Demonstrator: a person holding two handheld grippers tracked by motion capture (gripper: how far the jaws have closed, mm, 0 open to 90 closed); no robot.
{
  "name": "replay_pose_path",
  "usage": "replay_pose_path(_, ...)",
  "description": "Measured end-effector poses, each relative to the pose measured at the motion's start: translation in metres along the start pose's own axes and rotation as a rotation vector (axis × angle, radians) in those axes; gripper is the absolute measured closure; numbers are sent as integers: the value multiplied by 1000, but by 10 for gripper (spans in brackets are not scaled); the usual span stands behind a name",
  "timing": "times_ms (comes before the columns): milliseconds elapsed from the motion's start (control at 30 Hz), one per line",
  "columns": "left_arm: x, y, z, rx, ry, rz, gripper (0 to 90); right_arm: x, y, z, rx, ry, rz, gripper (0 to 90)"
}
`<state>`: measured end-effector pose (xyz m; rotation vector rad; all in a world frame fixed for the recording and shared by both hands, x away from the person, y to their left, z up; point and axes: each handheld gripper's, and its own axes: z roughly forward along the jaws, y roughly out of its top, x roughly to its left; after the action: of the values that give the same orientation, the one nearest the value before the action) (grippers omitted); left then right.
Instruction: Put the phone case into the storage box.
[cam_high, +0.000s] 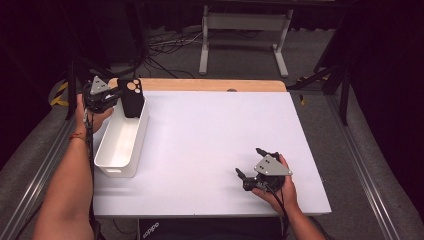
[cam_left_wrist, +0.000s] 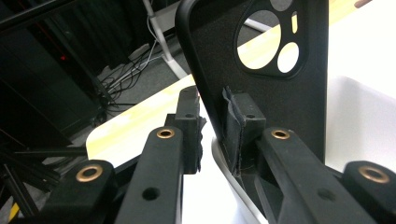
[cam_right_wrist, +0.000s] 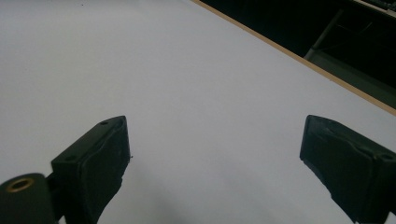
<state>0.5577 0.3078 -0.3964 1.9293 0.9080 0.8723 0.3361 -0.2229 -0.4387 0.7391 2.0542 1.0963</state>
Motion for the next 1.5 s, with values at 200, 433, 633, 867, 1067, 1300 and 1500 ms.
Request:
replay_pose_path(200,0,0,-3,-10,-1,-10,746,0,1,-1,-2,1,-6,91)
replay_pose_path(433,1,-1,-9,-25,6,-17,741,0,1,-1,-4,4,-7,90)
replay_pose_path(633,-2,1,-17,-51,4,-13,740,0,1,-2,-12,6,-10,90)
replay_pose_path(867,-5,2,-20,-45,14,-3,706,1,3,-2,-18,9,-15,89)
replay_pose_path(1067,-6,3,-26,-65,16,-14,690,1,3,-2,-22,11,-16,90)
replay_pose_path(1300,-12,3,-35,-86,1,-18,681,1,4,-2,-25,18,-16,90)
replay_pose_path(1500,-17,3,-48,-108,-6,-19,672,2,5,-1,-27,25,-23,89)
